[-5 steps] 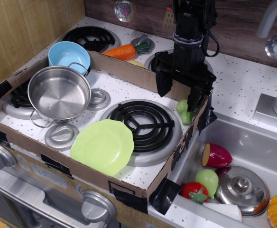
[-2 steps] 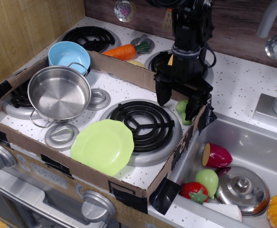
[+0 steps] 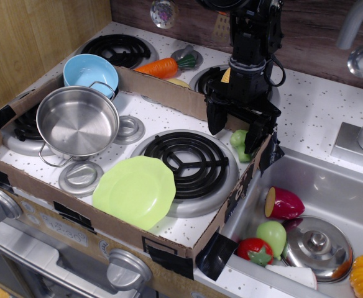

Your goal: Put broccoli in pot

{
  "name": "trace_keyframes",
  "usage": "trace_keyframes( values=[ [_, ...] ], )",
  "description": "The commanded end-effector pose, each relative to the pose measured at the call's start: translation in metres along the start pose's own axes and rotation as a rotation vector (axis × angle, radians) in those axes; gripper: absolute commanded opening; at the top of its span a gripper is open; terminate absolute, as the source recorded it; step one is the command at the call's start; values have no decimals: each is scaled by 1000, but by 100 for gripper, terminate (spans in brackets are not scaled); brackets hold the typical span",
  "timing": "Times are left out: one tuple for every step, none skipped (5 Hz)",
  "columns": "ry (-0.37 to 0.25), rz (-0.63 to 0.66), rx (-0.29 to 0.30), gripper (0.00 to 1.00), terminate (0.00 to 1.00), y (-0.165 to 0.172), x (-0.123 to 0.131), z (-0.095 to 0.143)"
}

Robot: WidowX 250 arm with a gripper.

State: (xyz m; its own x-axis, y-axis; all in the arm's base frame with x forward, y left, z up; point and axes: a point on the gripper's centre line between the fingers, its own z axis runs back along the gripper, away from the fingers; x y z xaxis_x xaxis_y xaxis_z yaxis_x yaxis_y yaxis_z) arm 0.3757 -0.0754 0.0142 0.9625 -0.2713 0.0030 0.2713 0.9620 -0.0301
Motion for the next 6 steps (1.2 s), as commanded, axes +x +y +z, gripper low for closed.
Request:
trace_keyframes(
  values=[
    [-100,-7,31,0,0,-6,7,24],
    [-130,3,52,0,0,-7,3,29],
    [-142,-2,70,0,0,-7,-4,40],
    [-145,28,83,0,0,-6,-13,62],
    [-136,54,101,0,0,-4,-24,80],
    [-130,90,131,0,0,0,-45,89]
  ],
)
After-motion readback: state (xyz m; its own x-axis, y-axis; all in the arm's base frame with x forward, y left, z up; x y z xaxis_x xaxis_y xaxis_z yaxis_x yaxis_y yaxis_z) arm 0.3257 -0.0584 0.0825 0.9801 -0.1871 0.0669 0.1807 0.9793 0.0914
